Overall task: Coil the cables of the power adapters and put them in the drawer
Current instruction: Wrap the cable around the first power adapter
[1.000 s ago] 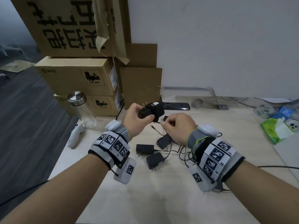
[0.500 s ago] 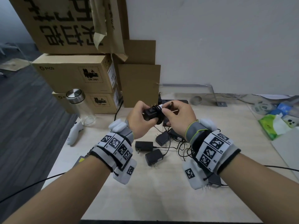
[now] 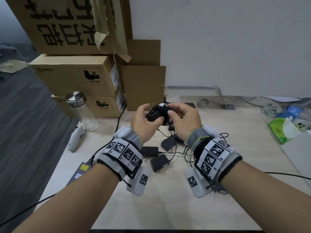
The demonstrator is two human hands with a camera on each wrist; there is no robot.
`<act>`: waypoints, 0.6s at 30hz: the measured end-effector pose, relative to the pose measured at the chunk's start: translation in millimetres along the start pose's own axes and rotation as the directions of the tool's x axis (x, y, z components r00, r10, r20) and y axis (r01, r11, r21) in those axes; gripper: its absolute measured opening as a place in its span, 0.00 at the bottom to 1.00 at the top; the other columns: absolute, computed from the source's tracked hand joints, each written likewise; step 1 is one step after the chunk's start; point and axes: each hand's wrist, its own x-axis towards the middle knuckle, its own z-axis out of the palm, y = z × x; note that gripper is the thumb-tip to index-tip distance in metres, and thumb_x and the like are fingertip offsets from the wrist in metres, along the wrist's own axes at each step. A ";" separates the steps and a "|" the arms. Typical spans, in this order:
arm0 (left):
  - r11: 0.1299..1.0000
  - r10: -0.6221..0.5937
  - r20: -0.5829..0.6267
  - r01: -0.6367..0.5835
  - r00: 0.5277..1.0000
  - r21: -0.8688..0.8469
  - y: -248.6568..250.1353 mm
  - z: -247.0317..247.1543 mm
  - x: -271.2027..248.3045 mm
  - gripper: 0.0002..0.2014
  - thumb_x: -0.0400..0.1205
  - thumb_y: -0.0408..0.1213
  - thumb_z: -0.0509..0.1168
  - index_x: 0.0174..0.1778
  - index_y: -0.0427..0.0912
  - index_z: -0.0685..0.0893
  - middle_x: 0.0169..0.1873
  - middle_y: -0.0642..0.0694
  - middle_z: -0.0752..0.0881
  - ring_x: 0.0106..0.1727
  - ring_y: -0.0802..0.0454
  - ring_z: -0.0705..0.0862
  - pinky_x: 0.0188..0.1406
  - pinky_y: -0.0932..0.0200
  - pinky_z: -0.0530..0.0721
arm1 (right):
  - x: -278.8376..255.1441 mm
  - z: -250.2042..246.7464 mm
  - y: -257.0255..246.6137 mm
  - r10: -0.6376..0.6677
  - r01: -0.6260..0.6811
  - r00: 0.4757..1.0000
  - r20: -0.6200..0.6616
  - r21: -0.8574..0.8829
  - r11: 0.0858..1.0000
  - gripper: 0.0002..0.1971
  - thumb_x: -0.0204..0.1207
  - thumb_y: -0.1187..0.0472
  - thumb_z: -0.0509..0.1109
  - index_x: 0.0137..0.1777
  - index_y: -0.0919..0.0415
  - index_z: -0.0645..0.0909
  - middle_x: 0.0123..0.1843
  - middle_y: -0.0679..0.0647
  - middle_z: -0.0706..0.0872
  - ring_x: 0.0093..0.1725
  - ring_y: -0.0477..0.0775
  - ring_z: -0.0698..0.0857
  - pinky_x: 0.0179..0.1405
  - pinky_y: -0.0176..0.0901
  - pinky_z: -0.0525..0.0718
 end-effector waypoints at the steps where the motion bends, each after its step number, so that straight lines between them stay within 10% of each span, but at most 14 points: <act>1: 1.000 0.002 0.006 -0.002 1.000 0.011 0.1 0.9 1.2 0.26 0.73 0.42 0.76 0.67 0.45 0.79 0.47 0.50 0.87 0.47 0.56 0.86 0.39 0.75 0.78 | -0.7 0.7 -0.6 -0.011 0.011 1.000 0.005 -0.001 1.000 0.13 0.75 0.64 0.72 0.42 0.40 0.85 0.35 0.44 0.87 0.34 0.51 0.84 0.41 0.57 0.89; 5: 1.000 0.001 -0.020 -0.001 1.000 0.018 2.6 3.6 2.3 0.17 0.71 0.43 0.76 0.53 0.42 0.83 0.43 0.50 0.88 0.44 0.54 0.87 0.35 0.70 0.77 | -3.7 3.2 -1.0 -0.034 0.034 0.999 -0.001 0.004 0.999 0.10 0.75 0.63 0.73 0.44 0.45 0.86 0.34 0.40 0.86 0.33 0.44 0.83 0.42 0.51 0.89; 11: 0.994 0.007 0.001 -0.007 1.000 -0.113 9.3 4.1 0.0 0.16 0.71 0.35 0.77 0.50 0.47 0.79 0.41 0.52 0.87 0.42 0.56 0.86 0.47 0.57 0.86 | 7.3 6.3 4.0 0.090 -0.083 0.993 -0.081 0.082 0.993 0.11 0.75 0.62 0.70 0.40 0.41 0.83 0.35 0.49 0.88 0.40 0.59 0.89 0.43 0.63 0.89; 18: 0.978 -0.034 0.023 0.038 0.999 -0.204 10.0 6.4 3.9 0.19 0.69 0.39 0.76 0.53 0.43 0.80 0.42 0.49 0.88 0.45 0.51 0.88 0.48 0.52 0.88 | 1.3 1.0 0.4 -0.115 0.117 0.993 0.021 -0.100 0.988 0.05 0.73 0.57 0.75 0.47 0.47 0.88 0.38 0.45 0.88 0.36 0.48 0.86 0.42 0.42 0.86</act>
